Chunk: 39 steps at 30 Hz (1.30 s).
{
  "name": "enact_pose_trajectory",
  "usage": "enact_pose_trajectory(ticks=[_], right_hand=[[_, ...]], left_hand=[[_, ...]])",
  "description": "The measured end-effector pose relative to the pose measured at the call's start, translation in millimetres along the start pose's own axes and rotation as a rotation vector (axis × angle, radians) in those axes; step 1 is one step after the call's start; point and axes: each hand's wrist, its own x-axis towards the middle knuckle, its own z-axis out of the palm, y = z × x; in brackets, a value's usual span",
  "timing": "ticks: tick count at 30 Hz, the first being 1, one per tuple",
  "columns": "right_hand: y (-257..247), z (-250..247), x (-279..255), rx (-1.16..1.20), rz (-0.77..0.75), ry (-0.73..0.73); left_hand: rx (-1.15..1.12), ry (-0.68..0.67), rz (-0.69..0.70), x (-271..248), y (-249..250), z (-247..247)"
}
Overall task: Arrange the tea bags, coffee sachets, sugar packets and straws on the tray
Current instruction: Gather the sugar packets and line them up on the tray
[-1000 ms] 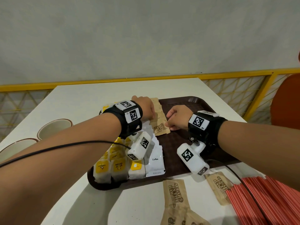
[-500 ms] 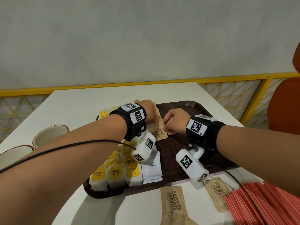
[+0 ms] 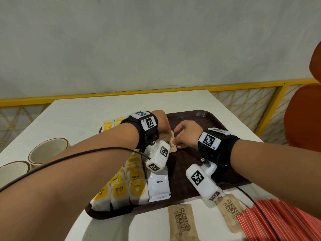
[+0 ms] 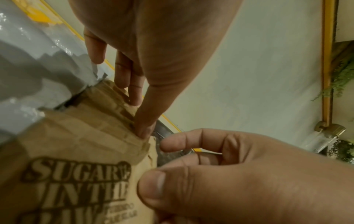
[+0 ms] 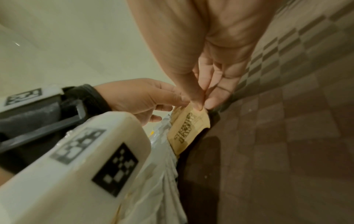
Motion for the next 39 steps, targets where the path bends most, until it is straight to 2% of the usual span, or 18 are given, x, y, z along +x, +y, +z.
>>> enact_pose_trajectory(ticks=[6, 12, 16, 21, 24, 28, 33, 39], right_hand=[[2, 0, 0, -0.014, 0.005, -0.026], [0, 0, 0, -0.069, -0.033, 0.067], [-1, 14, -13, -0.072, -0.018, -0.058], [8, 27, 10, -0.141, -0.062, -0.090], [-10, 21, -16, -0.176, -0.067, -0.060], [-8, 6, -27, -0.241, -0.110, -0.005], [-5, 2, -28, -0.539, -0.148, -0.153], [-9, 6, -23, -0.593, -0.195, -0.121]], left_hand=[[-0.088, 0.001, 0.010, -7, -9, -12], [-0.210, 0.176, -0.034, -27, -41, -26], [-0.199, 0.254, -0.096, -42, -57, -26], [-0.143, 0.248, -0.107, -54, -61, -19], [-0.120, 0.262, -0.092, -58, -60, -18], [-0.089, 0.259, -0.086, -61, -61, -20], [-0.092, 0.228, -0.095, -61, -62, -21], [-0.082, 0.243, -0.102, -61, -60, -19]])
